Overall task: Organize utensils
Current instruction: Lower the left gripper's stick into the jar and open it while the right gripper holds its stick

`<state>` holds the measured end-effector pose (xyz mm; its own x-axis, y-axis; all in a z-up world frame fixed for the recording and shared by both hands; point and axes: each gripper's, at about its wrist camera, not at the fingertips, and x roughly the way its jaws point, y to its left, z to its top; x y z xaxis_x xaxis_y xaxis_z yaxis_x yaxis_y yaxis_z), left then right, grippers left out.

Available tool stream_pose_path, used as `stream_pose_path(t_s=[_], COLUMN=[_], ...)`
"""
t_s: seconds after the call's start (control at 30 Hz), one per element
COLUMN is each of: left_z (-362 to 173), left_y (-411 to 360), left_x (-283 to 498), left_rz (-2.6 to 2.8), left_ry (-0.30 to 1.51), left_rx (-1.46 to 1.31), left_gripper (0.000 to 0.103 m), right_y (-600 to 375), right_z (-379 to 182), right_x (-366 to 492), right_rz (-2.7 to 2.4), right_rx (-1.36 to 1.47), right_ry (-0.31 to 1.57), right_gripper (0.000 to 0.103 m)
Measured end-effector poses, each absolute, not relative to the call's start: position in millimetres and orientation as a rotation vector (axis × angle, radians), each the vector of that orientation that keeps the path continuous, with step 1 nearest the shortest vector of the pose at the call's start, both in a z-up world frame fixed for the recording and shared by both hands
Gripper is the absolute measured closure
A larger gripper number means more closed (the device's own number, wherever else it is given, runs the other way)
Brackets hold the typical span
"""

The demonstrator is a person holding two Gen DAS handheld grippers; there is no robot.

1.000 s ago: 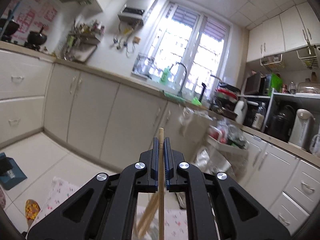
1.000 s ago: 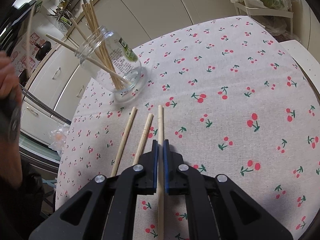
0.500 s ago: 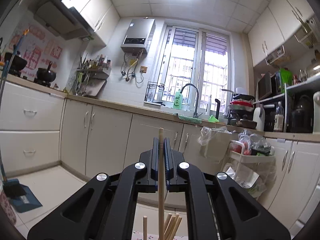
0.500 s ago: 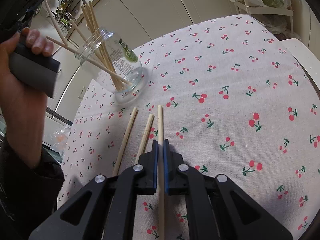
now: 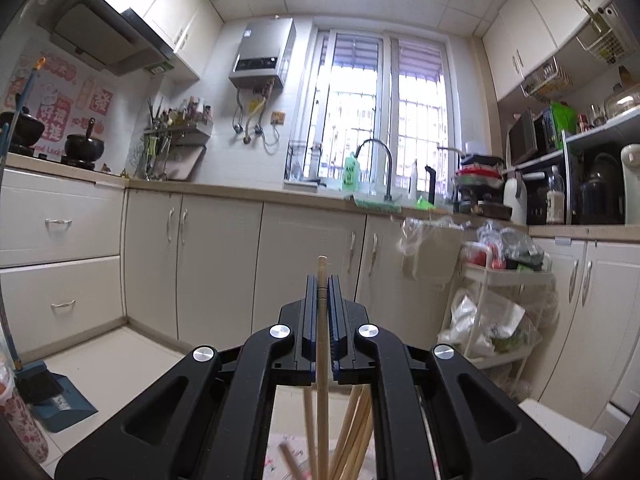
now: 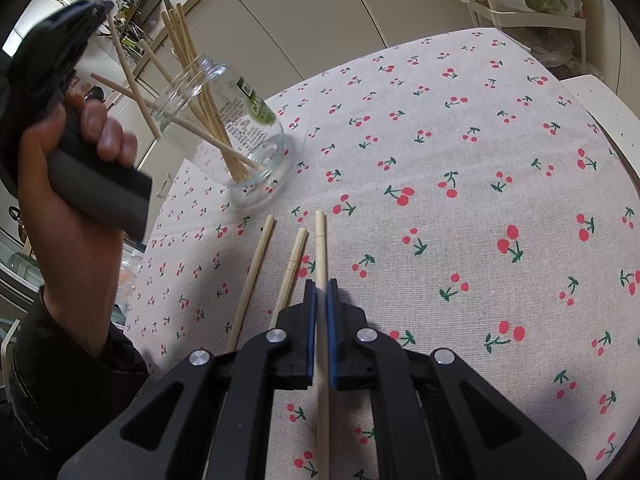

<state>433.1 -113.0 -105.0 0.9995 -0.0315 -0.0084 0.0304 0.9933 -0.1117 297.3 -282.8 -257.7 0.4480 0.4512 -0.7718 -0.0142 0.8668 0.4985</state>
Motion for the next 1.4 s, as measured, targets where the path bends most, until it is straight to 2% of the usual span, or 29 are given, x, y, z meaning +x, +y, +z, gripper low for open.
stream_pose_path(t_s=[0.27, 0.63, 1.23, 1.3, 1.37, 1.4], left_z=[-106.8, -60.6, -113.9, -115.2, -115.8, -116.1], left_y=[-98.0, -97.4, -109.9, -111.0, -110.4, -107.9], left_x=[431.8, 426.7, 432.4, 430.5, 424.7, 418.6], left_rz=[-0.033, -0.064, -0.082, -0.098, -0.107, -0.106], left_ry=[0.041, -0.053, 0.087, 0.105, 0.116, 0.117], left_rx=[-0.154, -0.239, -0.12, -0.1, -0.087, -0.083], left_gripper=[0.098, 0.098, 0.098, 0.093, 0.069, 0.063], right_y=[-283.8, -284.2, -283.0, -283.6, -286.2, -287.4], right_z=[-257.6, -258.1, -258.1, -258.5, -259.6, -260.0], right_x=[297.7, 297.9, 297.7, 297.9, 297.7, 297.6], right_rz=[0.301, 0.3, 0.304, 0.307, 0.311, 0.312], right_rx=[0.463, 0.466, 0.463, 0.469, 0.486, 0.497], right_ry=[1.076, 1.076, 1.069, 1.067, 1.066, 1.065], right_gripper=[0.097, 0.097, 0.097, 0.097, 0.097, 0.097])
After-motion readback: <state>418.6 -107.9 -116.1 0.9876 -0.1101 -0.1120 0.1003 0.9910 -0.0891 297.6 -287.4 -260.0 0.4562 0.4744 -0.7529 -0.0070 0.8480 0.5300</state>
